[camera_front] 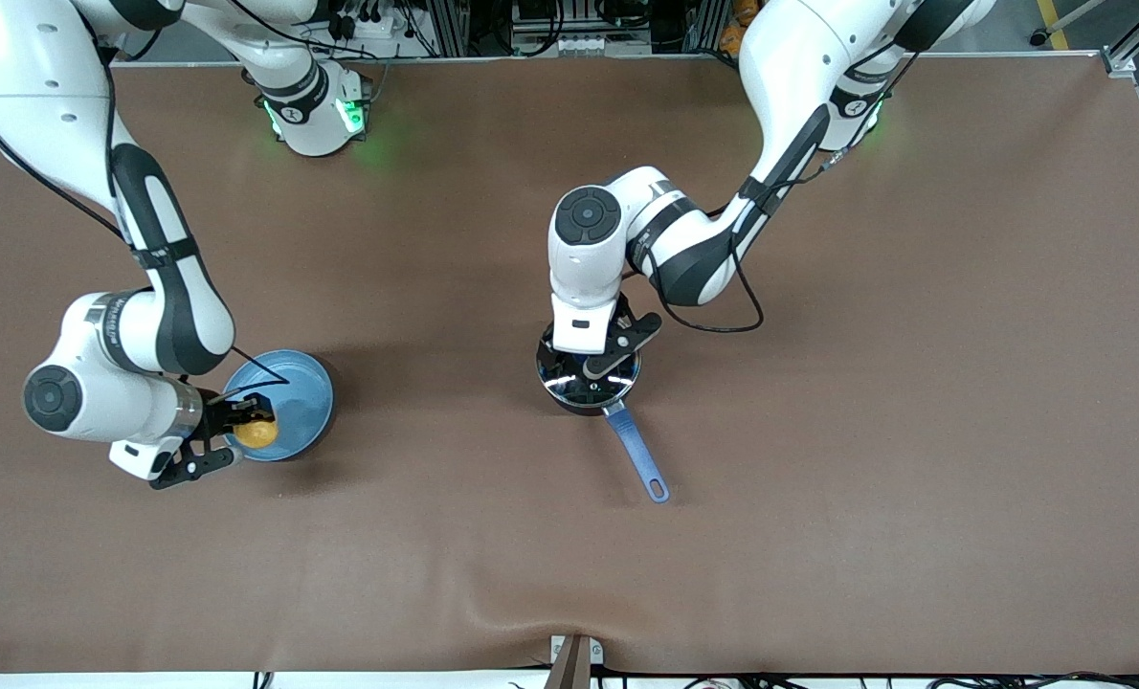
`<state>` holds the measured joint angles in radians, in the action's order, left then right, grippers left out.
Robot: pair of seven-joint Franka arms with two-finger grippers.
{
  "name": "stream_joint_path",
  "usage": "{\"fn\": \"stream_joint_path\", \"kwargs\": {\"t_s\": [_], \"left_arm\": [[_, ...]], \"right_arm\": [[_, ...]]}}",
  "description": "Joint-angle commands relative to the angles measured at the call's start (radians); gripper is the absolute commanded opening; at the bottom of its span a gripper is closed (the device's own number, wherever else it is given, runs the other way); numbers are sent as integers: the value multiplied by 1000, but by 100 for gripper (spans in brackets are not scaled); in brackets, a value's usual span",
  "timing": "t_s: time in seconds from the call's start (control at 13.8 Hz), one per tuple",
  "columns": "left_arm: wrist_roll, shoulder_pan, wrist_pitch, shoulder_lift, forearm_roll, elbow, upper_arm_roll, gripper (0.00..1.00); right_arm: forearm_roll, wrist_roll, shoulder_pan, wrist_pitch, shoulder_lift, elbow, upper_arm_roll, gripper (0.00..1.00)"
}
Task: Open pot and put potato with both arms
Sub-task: 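Grasp the lid knob with the left gripper while the right gripper grasps the potato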
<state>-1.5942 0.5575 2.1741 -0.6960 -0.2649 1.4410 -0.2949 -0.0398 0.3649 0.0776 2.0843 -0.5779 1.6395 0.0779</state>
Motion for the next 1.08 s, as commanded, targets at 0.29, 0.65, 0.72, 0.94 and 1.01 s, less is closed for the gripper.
{"fn": "stream_joint_path", "kwargs": {"t_s": [0.29, 0.65, 0.72, 0.94, 1.01], "left_arm": [[-9, 2, 4, -30, -31, -16, 5, 66], [-13, -5, -5, -13, -14, -27, 5, 0], [-12, -7, -5, 5, -16, -27, 5, 0], [22, -31, -68, 68, -5, -27, -1, 0], [63, -69, -82, 97, 25, -24, -4, 0]], "right_arm": [[-23, -127, -47, -96, 124, -12, 33, 0], [-23, -338, -150, -135, 171, -10, 34, 0], [-23, -378, -174, -138, 174, -10, 34, 0], [-25, -471, -217, -138, 185, -12, 34, 0], [-25, -494, -229, -139, 188, -15, 34, 0]]}}
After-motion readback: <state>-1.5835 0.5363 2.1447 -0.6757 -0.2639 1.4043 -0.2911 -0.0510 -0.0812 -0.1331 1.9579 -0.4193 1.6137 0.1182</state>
